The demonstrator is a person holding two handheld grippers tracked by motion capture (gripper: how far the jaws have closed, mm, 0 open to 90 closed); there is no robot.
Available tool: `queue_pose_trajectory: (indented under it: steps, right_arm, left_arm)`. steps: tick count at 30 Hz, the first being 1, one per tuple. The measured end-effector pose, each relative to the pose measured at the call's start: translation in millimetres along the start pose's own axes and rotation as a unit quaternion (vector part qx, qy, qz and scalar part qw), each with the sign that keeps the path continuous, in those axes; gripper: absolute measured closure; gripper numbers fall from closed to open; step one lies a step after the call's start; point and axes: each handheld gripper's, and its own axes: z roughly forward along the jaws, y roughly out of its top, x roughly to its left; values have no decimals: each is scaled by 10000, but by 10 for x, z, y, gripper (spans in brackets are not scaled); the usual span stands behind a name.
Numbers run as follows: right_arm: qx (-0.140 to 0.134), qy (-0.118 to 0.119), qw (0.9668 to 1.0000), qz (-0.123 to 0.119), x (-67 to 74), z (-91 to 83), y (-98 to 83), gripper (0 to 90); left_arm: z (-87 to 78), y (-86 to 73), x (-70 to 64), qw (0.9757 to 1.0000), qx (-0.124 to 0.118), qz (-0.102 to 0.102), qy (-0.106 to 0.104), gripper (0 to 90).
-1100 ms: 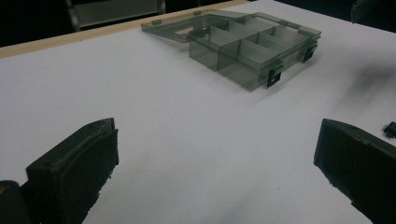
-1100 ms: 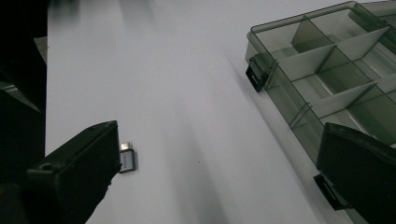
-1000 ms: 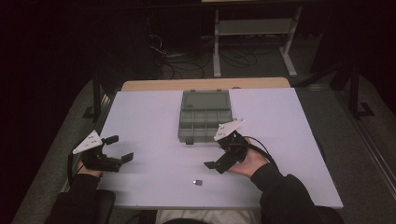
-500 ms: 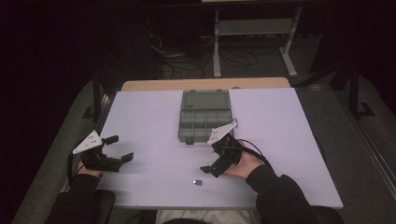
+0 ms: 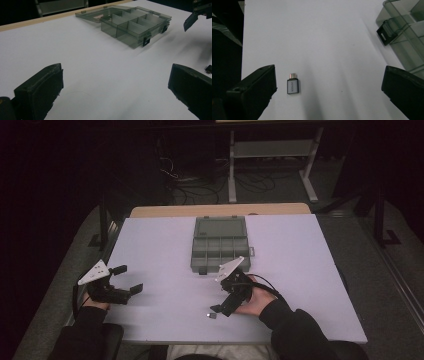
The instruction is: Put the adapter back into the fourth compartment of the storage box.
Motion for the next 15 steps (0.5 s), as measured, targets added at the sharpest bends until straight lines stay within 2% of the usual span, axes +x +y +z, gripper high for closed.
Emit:
queue_pose_trajectory:
  steps: [15]
  right_arm:
    - [181, 155, 9996, -145, 77, 113, 3, 0]
  left_arm:
    - [1, 0, -1, 10000, 6, 9, -1, 0]
